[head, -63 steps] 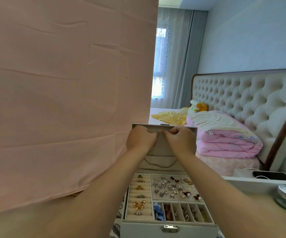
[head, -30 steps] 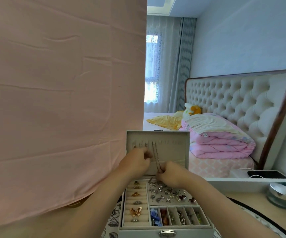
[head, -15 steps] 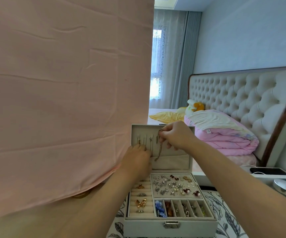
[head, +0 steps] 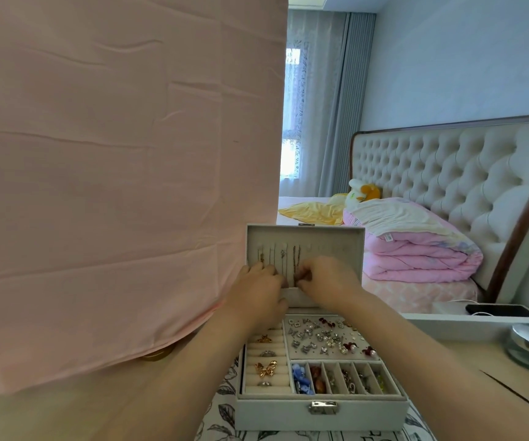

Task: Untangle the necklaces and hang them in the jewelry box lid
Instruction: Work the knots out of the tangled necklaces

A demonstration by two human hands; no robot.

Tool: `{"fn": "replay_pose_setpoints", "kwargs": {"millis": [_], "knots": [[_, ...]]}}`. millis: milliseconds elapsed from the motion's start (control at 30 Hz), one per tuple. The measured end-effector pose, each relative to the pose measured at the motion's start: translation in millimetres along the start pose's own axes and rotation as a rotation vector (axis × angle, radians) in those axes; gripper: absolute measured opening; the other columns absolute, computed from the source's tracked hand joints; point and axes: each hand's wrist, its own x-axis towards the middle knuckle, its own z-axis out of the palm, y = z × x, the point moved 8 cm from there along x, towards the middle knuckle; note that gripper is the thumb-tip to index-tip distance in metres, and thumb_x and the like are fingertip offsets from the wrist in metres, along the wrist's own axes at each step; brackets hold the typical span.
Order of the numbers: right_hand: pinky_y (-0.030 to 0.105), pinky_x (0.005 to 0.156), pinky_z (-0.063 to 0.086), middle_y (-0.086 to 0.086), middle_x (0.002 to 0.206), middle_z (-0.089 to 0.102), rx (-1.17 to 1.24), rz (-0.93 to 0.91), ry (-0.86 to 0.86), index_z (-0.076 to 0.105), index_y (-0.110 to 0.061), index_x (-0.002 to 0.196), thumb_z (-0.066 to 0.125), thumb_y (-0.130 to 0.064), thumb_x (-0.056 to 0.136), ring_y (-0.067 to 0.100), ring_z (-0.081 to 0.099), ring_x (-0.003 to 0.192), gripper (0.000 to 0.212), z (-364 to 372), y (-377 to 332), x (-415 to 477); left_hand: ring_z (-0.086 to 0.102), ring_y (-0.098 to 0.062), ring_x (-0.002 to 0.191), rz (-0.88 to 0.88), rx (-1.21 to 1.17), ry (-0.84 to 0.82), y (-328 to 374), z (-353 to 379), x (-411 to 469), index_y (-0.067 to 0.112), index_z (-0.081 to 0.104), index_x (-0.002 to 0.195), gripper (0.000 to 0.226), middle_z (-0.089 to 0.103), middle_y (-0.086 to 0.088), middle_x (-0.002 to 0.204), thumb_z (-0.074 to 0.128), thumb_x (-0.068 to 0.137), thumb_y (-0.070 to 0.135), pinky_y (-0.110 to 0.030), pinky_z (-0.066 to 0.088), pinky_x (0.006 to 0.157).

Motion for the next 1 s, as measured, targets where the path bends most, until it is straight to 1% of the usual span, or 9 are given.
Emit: {"fn": "replay_pose_setpoints", "kwargs": {"millis": [133,200,333,433,533,633,767,867,1000], "knots": [[0.041,0.085,0.057,-0.003,0.111,0.068,0.043,-0.065,-0.17,0.068,-0.027,0.123,0.056,-0.022,0.091,0.021,0.064,0.101,0.035,18,-7,-14,0.042,-0.024,0.124,-0.028,0.015,-0.07,4,0,-1,0.023,0.053,0.138,0.047,0.054,-0.004,0.13,0.048,0.093,0.036,-0.039,0.032,0.107],[0.042,0.088,0.055,-0.002,0.117,0.065,0.04,-0.078,-0.169,0.065,-0.027,0.128,0.056,-0.023,0.091,0.022,0.062,0.105,0.038,13,-9,-21,0.042,-0.024,0.126,-0.041,-0.016,-0.092,7,-2,-3,0.023,0.05,0.14,0.049,0.053,-0.004,0.133,0.049,0.093,0.035,-0.039,0.033,0.108],[0.037,0.103,0.048,-0.007,0.134,0.061,0.076,-0.076,-0.109,0.061,-0.028,0.135,0.055,-0.027,0.096,0.017,0.057,0.12,0.039,-12,-7,-46,0.044,-0.02,0.13,-0.039,-0.121,-0.03,20,-21,-18,0.027,0.047,0.145,0.052,0.054,0.001,0.14,0.051,0.094,0.036,-0.039,0.039,0.109],[0.028,0.098,0.049,-0.012,0.118,0.067,0.175,-0.11,-0.072,0.069,-0.029,0.122,0.059,-0.029,0.095,0.007,0.061,0.108,0.029,-31,-9,-82,0.051,-0.013,0.122,-0.031,-0.244,0.024,35,-41,-43,0.029,0.051,0.14,0.046,0.058,0.008,0.132,0.054,0.095,0.037,-0.035,0.045,0.102],[0.018,0.079,0.049,-0.019,0.094,0.069,0.299,-0.117,-0.087,0.075,-0.034,0.102,0.065,-0.028,0.091,-0.006,0.062,0.084,0.016,-44,-8,-126,0.056,-0.005,0.102,-0.016,-0.313,0.072,55,-55,-76,0.03,0.06,0.127,0.033,0.062,0.015,0.115,0.056,0.095,0.038,-0.026,0.049,0.086],[0.015,0.065,0.047,-0.016,0.081,0.07,0.372,-0.103,-0.177,0.076,-0.033,0.092,0.069,-0.027,0.09,-0.006,0.061,0.064,0.01,-45,-2,-171,0.056,-0.001,0.083,-0.02,-0.388,0.044,78,-55,-109,0.033,0.061,0.113,0.02,0.062,0.017,0.1,0.056,0.095,0.038,-0.022,0.045,0.068],[0.014,0.06,0.047,-0.015,0.083,0.069,0.341,-0.08,-0.28,0.076,-0.036,0.089,0.074,-0.03,0.088,-0.005,0.061,0.06,0.007,-36,10,-224,0.062,-0.007,0.08,0.022,-0.547,-0.163,119,-33,-149,0.035,0.063,0.096,0.007,0.066,0.014,0.09,0.061,0.092,0.04,-0.03,0.056,0.073],[0.017,0.061,0.052,-0.01,0.085,0.072,0.297,-0.055,-0.355,0.076,-0.033,0.087,0.075,-0.029,0.086,-0.004,0.061,0.061,0.004,-22,17,-253,0.059,-0.002,0.075,0.088,-0.526,-0.301,146,-14,-174,0.031,0.068,0.095,0.007,0.065,0.016,0.086,0.067,0.09,0.036,-0.025,0.054,0.071],[0.021,0.064,0.053,-0.012,0.074,0.071,0.233,-0.025,-0.432,0.076,-0.03,0.08,0.079,-0.035,0.079,0.001,0.062,0.065,0.005,-8,22,-279,0.063,-0.005,0.082,0.15,-0.515,-0.37,167,3,-196,0.035,0.073,0.094,0.014,0.066,0.019,0.088,0.073,0.082,0.043,-0.033,0.057,0.078]]}}
